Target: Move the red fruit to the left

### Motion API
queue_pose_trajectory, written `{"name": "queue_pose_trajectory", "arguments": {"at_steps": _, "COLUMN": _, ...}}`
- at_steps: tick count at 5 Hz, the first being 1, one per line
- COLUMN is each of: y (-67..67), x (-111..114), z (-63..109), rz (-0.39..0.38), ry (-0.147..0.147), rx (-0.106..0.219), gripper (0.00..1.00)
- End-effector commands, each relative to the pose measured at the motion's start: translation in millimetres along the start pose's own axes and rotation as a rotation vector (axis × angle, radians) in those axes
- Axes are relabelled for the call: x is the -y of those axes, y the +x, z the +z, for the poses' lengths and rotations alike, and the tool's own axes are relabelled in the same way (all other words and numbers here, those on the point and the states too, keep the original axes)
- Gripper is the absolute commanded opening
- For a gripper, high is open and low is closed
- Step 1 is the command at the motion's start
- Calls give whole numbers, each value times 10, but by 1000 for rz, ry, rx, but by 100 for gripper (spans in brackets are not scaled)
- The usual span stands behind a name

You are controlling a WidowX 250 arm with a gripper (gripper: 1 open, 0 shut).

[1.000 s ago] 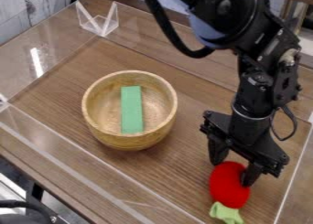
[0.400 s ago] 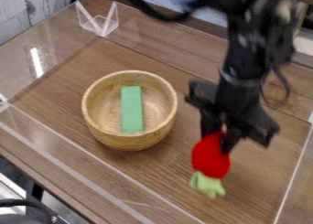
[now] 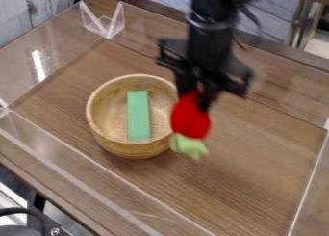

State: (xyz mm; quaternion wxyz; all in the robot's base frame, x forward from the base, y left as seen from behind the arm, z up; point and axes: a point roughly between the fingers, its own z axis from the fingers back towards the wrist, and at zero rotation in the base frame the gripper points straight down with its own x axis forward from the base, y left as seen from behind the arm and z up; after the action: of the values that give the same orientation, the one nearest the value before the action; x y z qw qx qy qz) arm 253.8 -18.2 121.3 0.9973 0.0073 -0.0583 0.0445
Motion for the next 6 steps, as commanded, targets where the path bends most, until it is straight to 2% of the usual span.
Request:
{"name": "queue_pose_trajectory", "arguments": {"at_steps": 1, "y": 140, "x": -299, "z": 168, "rz": 68, "ry": -4, "rx": 70, "gripper": 0}}
{"name": "queue_pose_trajectory", "arguments": {"at_steps": 3, "y": 250, "x": -911, "z": 241, "rz": 180, "ry": 7, "rx": 93, "gripper": 0}}
{"name": "queue_pose_trajectory", "arguments": {"at_steps": 4, "y": 319, "x": -1083, "z": 238, "rz": 208, "ry": 18, "rx": 96, "gripper": 0}}
{"name": "queue_pose_trajectory", "arguments": {"at_steps": 6, "y": 442, "x": -1269, "z": 109, "rz": 216, "ry": 35, "rx": 96, "gripper": 0}}
